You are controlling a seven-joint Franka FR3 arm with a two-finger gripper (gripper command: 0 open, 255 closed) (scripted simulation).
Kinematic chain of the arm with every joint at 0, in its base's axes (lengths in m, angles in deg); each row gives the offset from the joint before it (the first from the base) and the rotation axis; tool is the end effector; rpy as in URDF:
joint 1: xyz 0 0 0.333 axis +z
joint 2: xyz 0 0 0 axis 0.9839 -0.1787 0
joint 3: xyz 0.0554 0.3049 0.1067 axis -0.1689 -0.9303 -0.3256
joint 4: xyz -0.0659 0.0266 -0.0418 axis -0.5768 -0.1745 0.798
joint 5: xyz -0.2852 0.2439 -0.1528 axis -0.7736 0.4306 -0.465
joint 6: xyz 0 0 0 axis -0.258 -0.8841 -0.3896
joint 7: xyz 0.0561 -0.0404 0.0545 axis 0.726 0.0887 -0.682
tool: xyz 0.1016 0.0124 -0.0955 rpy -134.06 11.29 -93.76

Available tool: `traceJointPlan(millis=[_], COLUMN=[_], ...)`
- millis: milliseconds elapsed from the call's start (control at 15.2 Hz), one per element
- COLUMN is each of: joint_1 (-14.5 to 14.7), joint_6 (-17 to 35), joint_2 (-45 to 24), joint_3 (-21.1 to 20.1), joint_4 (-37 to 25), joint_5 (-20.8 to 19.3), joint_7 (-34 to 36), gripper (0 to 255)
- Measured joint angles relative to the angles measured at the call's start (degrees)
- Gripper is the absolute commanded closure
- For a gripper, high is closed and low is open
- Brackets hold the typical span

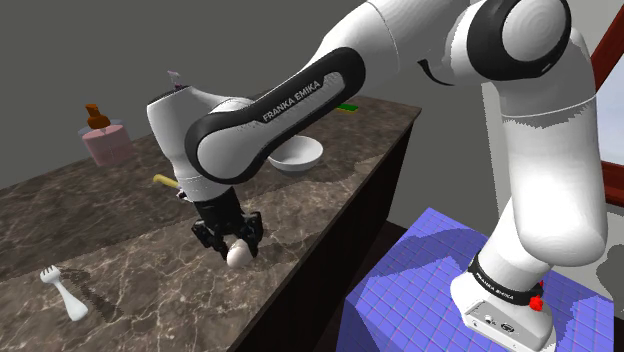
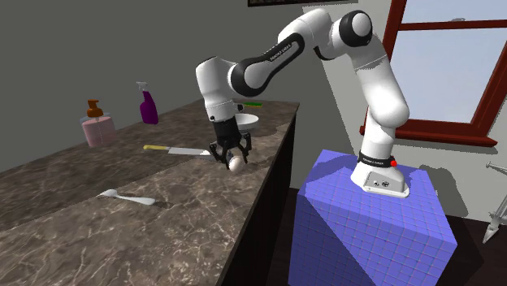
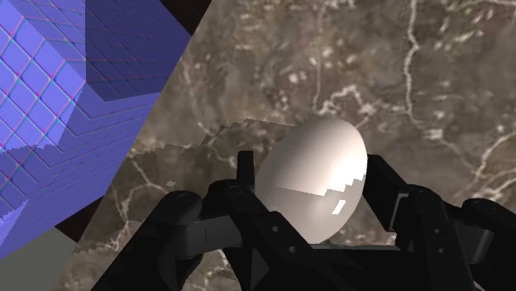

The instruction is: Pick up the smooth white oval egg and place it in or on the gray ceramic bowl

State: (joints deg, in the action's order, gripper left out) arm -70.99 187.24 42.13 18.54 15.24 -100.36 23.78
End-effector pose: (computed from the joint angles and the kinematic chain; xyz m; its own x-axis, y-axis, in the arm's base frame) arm 0.4696 0.4387 0.3052 0.6738 -0.7288 -0.1217 -0.7005 -0.6825 0.2085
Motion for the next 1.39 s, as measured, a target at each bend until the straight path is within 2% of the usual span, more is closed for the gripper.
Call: traceJointPlan(millis=[660,1386], joint_1=[-0.9,-0.7], joint_6=[-5.8,-13.4], joint_2=[3.3,5.0], joint_3=[-1.2,-2.0], joint_4=[-3.1,-9.4], joint_5=[2.1,3.3], joint_7=[-0.8,-1.0], gripper=[255,255])
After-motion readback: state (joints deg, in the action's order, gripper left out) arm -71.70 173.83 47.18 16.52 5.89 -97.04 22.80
